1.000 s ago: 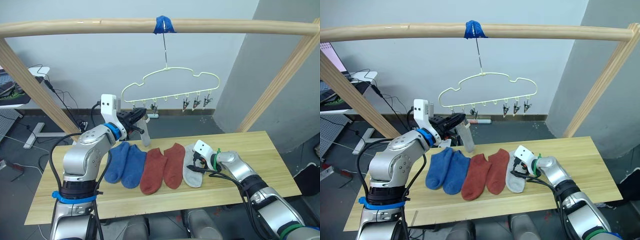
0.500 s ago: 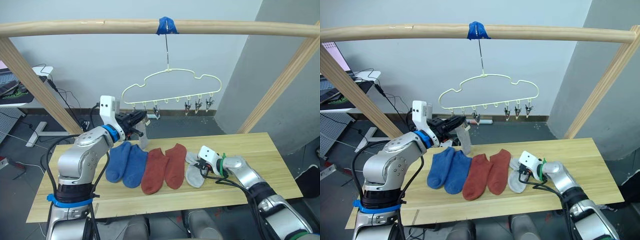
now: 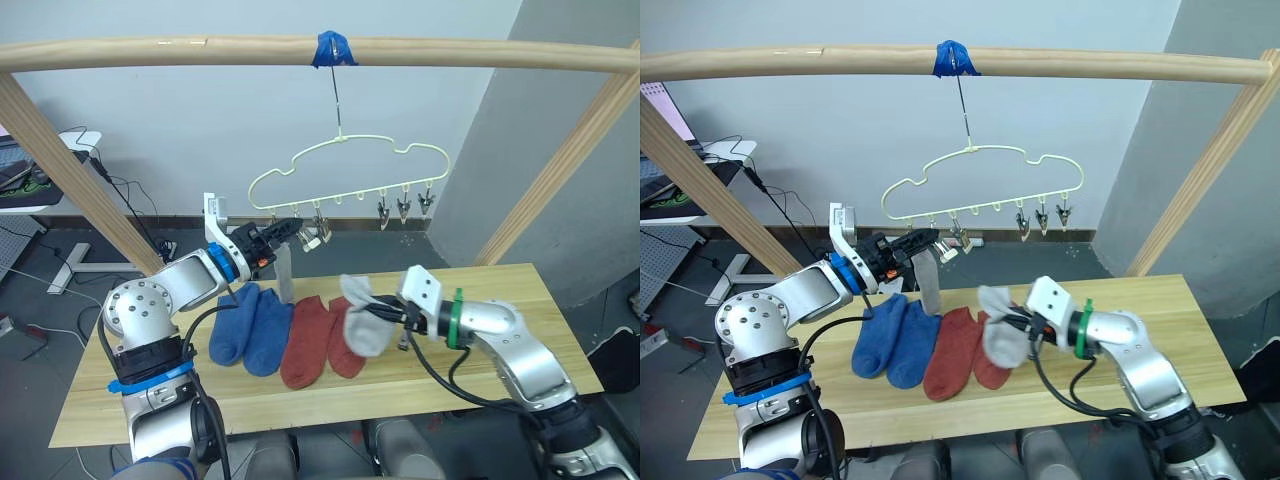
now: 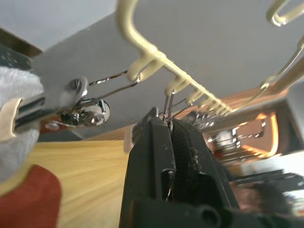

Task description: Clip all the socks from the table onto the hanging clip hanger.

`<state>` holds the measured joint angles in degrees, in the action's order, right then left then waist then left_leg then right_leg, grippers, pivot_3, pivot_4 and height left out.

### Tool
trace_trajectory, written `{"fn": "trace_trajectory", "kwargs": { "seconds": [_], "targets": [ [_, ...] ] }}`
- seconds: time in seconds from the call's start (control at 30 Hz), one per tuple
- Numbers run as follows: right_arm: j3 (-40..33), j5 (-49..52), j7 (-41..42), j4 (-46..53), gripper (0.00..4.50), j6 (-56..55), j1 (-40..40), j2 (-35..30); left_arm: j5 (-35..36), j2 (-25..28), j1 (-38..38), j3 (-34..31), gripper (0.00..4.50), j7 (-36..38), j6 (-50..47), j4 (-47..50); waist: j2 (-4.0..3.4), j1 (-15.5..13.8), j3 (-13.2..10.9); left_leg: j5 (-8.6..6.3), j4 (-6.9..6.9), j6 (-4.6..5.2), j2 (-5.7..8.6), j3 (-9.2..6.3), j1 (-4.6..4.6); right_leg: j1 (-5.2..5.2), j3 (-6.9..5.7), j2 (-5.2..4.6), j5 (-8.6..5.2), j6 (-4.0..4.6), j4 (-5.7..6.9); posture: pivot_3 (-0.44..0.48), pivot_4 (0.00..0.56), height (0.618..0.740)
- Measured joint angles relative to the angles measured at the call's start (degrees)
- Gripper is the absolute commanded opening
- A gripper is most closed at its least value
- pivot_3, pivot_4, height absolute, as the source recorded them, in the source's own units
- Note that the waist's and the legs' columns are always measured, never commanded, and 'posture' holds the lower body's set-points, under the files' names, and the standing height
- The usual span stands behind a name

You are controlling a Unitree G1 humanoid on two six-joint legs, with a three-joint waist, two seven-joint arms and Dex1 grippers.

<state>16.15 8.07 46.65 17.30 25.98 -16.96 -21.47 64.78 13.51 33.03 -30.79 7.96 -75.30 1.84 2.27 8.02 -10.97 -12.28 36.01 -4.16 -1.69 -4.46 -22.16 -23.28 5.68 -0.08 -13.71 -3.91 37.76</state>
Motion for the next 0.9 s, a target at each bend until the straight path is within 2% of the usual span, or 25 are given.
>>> {"fn": "trace_trajectory", "kwargs": {
  "seconds": [0.23,0.6,0.9],
  "targets": [
    [1.0,-0.1,-3.3,-1.4,0.01,1.6,-5.4,4.7,4.0,1.0,0.2,0.8,0.00,-3.3,-0.6,0.1,0.02,-0.2,0.0,-0.05,-0.02,-0.07,0.00,-0.06,-0.54,-0.33,-0.09,-0.02,0.01,-0.02,-0.19,-0.105,0.168,0.740],
    [2.7,-1.9,-4.2,-4.9,0.01,-0.6,-6.7,4.3,8.7,1.6,-0.7,1.7,0.00,-6.2,0.6,0.5,-0.01,-0.2,0.0,-0.06,-0.04,-0.08,0.00,-0.05,-0.71,-0.57,-0.08,-0.02,0.01,-0.01,-0.15,-0.084,0.172,0.740],
    [3.1,-2.8,-5.4,-8.0,0.01,-3.7,-8.6,5.5,9.6,4.1,-2.2,4.3,0.00,-5.0,2.0,2.3,-0.01,-0.2,0.0,-0.06,-0.05,-0.08,0.00,-0.04,-0.74,-0.60,-0.08,-0.02,0.01,-0.01,-0.15,-0.080,0.171,0.740]
  ]
}}
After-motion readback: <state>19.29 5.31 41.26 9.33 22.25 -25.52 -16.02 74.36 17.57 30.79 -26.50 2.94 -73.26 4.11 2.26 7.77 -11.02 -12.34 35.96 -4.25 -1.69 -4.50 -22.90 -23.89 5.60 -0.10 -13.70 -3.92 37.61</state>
